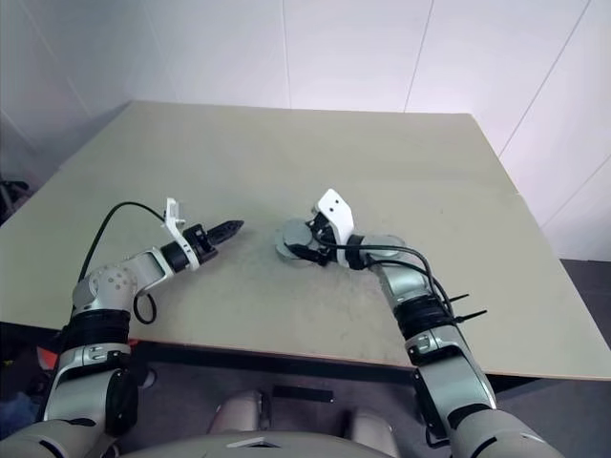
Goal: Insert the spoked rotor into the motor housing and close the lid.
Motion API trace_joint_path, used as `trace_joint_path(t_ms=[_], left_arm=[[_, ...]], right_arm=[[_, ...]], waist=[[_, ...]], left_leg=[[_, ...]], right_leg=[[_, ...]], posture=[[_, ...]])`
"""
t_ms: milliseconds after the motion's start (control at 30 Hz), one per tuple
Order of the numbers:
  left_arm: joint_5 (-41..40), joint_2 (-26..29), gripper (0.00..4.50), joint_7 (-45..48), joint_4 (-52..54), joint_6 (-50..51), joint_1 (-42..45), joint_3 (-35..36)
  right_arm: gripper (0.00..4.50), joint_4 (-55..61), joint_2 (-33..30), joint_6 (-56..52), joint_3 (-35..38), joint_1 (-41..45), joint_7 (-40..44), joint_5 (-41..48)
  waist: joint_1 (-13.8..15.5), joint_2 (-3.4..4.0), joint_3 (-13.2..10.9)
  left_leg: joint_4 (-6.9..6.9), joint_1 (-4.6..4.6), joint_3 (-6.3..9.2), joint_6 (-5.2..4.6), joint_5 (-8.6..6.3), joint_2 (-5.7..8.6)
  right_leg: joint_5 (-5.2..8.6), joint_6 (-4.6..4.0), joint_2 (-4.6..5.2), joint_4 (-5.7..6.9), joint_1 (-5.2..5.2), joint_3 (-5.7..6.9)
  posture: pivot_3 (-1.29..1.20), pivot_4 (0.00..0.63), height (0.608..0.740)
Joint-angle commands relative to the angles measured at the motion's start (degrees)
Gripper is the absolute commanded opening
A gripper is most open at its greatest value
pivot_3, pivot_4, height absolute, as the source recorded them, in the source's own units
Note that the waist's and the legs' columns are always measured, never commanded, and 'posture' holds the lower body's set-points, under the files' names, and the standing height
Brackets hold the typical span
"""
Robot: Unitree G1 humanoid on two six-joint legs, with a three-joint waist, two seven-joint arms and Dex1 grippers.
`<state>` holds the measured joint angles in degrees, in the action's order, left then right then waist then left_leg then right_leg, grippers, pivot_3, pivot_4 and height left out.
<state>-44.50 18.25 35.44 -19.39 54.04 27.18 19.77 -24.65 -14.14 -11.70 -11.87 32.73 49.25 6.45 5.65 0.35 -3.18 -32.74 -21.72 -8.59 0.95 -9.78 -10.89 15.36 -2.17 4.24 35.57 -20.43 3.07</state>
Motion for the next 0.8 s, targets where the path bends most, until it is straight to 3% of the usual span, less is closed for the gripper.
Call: trace_joint_path(t_ms=[33, 800], left_arm=[[-0.2, 0.6, 0.05, 0.7, 1.4, -0.7, 0.9, 0.1], [0.3, 0.4, 0.05, 0.8, 1.8, -0.8, 0.4, 0.0]], right_arm=[[3.19, 2.4, -0.5, -0.1, 0.2, -0.1, 0.6, 0.2], [3.19, 3.1, -2.1, -4.2, -2.1, -0.8, 1.4, -1.3]], waist=[[0.0, 0.0, 0.0], [0.0, 0.0, 0.0]], left_leg=[[0.0, 0.0, 0.0, -0.01, 0.0, 0.0], [-0.01, -0.01, 0.0, -0.12, -0.08, 0.02]], right_leg=[[0.0, 0.0, 0.0, -0.01, 0.0, 0.0], [0.0, 0.0, 0.01, -0.03, 0.02, 0.0]], posture=[[0.0, 0.0, 0.74], [0.0, 0.0, 0.74]])
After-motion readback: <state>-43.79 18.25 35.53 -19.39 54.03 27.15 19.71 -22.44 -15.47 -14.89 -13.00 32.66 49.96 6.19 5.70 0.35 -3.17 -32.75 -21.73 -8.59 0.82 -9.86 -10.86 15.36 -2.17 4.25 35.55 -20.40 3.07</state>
